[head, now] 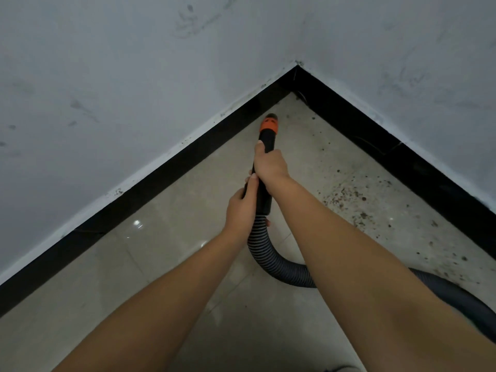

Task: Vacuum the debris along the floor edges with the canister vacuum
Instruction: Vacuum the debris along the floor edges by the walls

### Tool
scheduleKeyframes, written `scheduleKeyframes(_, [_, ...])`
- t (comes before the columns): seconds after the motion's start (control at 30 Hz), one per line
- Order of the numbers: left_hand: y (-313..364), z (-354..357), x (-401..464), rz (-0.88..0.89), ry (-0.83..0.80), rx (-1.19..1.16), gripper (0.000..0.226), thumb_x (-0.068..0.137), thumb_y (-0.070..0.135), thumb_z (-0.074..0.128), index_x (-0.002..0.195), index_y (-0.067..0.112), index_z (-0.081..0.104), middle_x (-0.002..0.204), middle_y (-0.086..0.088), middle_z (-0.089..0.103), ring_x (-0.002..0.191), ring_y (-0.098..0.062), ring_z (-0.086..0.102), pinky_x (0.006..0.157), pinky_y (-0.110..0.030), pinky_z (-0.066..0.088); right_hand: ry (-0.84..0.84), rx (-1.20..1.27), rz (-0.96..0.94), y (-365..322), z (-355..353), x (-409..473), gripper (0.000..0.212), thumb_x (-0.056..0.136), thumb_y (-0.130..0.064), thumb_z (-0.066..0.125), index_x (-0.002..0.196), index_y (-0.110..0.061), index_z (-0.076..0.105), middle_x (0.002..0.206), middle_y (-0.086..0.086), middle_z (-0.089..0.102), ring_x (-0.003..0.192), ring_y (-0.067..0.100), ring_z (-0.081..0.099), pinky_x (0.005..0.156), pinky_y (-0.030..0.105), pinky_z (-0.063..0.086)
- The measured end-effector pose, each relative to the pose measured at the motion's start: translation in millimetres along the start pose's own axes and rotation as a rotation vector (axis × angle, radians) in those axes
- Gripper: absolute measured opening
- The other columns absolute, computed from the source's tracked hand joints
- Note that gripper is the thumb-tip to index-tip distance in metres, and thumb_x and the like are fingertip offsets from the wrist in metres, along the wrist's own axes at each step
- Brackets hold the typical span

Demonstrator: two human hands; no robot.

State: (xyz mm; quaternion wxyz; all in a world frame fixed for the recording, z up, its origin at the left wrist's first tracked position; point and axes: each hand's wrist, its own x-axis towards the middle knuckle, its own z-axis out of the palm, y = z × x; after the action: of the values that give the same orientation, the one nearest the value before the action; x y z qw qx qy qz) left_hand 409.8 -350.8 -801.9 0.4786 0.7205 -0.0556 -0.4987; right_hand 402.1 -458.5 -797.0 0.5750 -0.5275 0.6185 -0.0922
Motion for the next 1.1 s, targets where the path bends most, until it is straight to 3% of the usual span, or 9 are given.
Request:
scheduleKeyframes(0.13, [19,6,12,-0.045,0.019,-0.032,0.055,0.095,0.055,0.043,0.115,0.007,0.062,0.096,-0.017,0.065,0.059,-0.02,0.06,0.045,-0.027,0.05,-0.08,-0.015,0.008,-16,-7,20,0.059,0.1,-0.045,0.035,0.137,0.0,0.04,0.124,0.018,0.057,0.104,0.029,0.058,0.08,0.031,0.046])
scheduleKeyframes(0.3, [32,17,25,-0.098,0.013,-0.106,0.056,0.092,0.059,0.046,0.107,0.007,0.063,0.096,-0.021,0.064,0.061,-0.024,0.06,0.049,-0.031,0.049,-0.115,-0.04,0.04,-35,-17,33,0.055,0.1,-0.042,0.037,0.136,0.0,0.042,0.123,0.018,0.058,0.105,0.03,0.059,0.077,0.031,0.046])
scheduleKeyframes(0.47, [33,8,38,-0.132,-0.015,-0.132,0.055,0.092,0.059,0.046,0.103,0.007,0.062,0.083,-0.018,0.062,0.06,-0.024,0.059,0.05,-0.031,0.049,-0.156,-0.008,0.056,-36,-15,42,0.055,0.098,-0.044,0.041,0.133,-0.002,0.042,0.121,0.018,0.058,0.104,0.032,0.06,0.089,0.042,0.053])
scheduleKeyframes(0.6, [39,-4,46,-0.166,-0.126,-0.135,0.054,0.092,0.059,0.046,0.106,0.008,0.059,0.079,-0.015,0.058,0.055,-0.02,0.057,0.046,-0.028,0.048,-0.176,0.108,0.042,-30,-15,52,0.048,0.096,-0.04,0.046,0.129,-0.005,0.043,0.111,0.014,0.058,0.097,0.028,0.06,0.075,0.038,0.054])
scheduleKeyframes(0.77, [51,4,47,-0.193,-0.194,-0.178,0.052,0.093,0.057,0.042,0.107,0.01,0.056,0.077,-0.012,0.055,0.05,-0.017,0.057,0.043,-0.025,0.048,-0.146,0.084,-0.036,-32,-20,65,0.047,0.098,-0.038,0.043,0.129,-0.003,0.045,0.108,0.012,0.056,0.098,0.028,0.059,0.086,0.042,0.054])
scheduleKeyframes(1.0, [57,33,43,-0.172,-0.169,-0.265,0.053,0.095,0.059,0.04,0.106,0.01,0.057,0.079,-0.01,0.057,0.061,-0.02,0.057,0.045,-0.027,0.049,-0.135,-0.034,-0.089,-46,-36,67,0.038,0.097,-0.034,0.041,0.118,-0.003,0.049,0.101,0.013,0.056,0.089,0.027,0.057,0.075,0.035,0.051])
scheduleKeyframes(1.1, [61,39,43,-0.168,-0.178,-0.269,0.053,0.095,0.058,0.039,0.107,0.01,0.057,0.079,-0.01,0.057,0.062,-0.02,0.056,0.044,-0.026,0.049,-0.116,-0.04,-0.09,-49,-42,68,0.04,0.097,-0.034,0.041,0.12,-0.002,0.049,0.105,0.014,0.056,0.093,0.029,0.058,0.078,0.037,0.051])
